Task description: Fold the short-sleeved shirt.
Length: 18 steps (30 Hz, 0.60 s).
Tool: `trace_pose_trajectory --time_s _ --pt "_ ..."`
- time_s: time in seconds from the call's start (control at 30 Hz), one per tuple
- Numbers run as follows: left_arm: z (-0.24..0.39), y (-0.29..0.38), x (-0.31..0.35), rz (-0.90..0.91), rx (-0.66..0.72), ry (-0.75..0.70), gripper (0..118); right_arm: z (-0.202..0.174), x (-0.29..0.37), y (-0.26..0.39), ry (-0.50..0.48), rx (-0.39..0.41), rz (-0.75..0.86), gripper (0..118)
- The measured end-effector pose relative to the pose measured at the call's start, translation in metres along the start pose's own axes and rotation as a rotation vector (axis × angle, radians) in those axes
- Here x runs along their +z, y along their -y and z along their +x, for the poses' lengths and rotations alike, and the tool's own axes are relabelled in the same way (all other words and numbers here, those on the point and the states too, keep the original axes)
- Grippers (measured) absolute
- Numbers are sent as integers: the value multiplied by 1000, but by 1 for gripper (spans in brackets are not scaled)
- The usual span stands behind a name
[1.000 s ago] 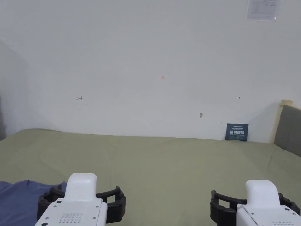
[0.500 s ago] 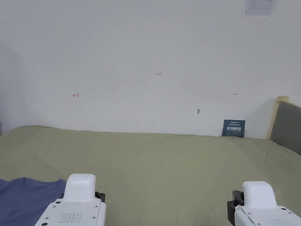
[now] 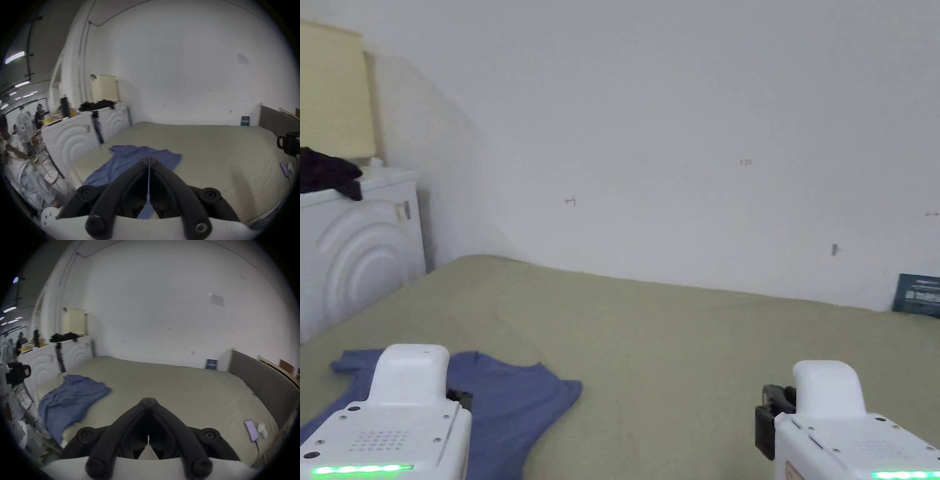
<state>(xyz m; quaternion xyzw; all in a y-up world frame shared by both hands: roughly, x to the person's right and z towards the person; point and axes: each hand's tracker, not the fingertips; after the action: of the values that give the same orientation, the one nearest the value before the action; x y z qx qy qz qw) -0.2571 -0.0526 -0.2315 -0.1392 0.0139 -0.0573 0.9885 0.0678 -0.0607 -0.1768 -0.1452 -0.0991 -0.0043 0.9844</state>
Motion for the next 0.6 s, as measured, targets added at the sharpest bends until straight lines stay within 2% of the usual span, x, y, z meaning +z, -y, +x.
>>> trace_pose_trajectory --time_s 0.17,0.3,0.4,0.6 --pt "-70 23 23 -53 61 -156 1 -94 -16 -6 -244 63 -1 2" --pt "-104 39 40 -87 107 -230 1 -146 -19 3 -396 99 -34 2" --pt "-119 45 47 -97 108 -259 1 -165 -18 12 -428 118 -45 2" --pt "-115 49 27 -137 99 -212 1 -149 -25 19 -394 88 -70 2"
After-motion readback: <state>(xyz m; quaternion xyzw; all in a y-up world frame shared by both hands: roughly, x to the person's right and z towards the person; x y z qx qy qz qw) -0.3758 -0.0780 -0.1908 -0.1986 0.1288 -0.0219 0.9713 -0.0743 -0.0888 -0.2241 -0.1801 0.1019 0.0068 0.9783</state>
